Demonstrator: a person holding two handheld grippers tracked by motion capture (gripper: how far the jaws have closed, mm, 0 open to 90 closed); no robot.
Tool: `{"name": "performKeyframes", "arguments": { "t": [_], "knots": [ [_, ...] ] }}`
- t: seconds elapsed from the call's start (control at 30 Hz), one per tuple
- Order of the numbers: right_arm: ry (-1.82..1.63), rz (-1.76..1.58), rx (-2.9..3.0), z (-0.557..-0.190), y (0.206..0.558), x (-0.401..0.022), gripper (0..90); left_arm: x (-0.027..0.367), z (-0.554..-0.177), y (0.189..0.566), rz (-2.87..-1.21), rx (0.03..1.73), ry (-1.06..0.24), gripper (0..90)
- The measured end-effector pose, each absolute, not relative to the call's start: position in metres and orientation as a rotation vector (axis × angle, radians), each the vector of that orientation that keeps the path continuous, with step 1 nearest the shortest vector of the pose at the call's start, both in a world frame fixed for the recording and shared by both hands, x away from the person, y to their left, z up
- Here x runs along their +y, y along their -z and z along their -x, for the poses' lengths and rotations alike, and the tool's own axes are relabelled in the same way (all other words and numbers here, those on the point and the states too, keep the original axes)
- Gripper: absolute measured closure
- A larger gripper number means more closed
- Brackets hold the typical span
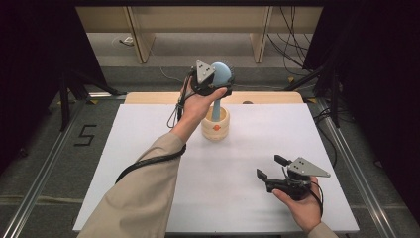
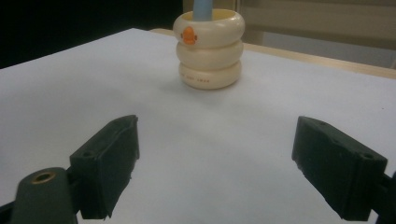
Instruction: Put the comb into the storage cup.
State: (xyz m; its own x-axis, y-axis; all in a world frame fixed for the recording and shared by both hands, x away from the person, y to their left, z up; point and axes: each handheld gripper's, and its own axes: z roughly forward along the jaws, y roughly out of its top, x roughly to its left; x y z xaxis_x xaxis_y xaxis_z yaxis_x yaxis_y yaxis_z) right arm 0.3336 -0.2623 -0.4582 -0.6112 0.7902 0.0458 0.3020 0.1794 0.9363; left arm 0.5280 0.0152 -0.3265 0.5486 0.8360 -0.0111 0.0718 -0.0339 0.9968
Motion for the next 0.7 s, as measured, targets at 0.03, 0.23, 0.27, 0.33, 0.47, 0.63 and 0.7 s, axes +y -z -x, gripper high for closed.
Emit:
{"name": "performKeyframes", "arguments": {
  "t": [0.03,0.23,0.27,0.33,0.47,0.63,0.7],
  "knots": [
    [-1.429,-1.025,2.007,-0.3336,0.4583,-0.2624,15.9,0.0154,-0.5282,0.327,-1.496,0.817,-0.74,19.6],
    [-1.428,-1.025,2.007,-0.3336,0.4583,-0.2624,16.0,0.0161,-0.5289,0.3291,-1.498,0.819,-0.742,19.6],
    [-1.429,-1.025,2.006,-0.3337,0.4582,-0.2625,15.9,0.0161,-0.529,0.3292,-1.499,0.818,-0.743,19.6],
    [-1.431,-1.024,2.005,-0.3337,0.4581,-0.2625,15.9,0.016,-0.5291,0.3296,-1.499,0.817,-0.742,19.6],
    [-1.429,-1.024,2.006,-0.3335,0.458,-0.2627,15.9,0.0156,-0.5294,0.3306,-1.498,0.819,-0.741,19.6],
    [-1.429,-1.024,2.006,-0.3334,0.458,-0.2625,15.9,0.0142,-0.5295,0.3321,-1.5,0.818,-0.738,19.6],
    [-1.429,-1.023,2.006,-0.3335,0.4582,-0.2625,16.0,0.0138,-0.5297,0.333,-1.502,0.818,-0.737,19.6]
  ]
}}
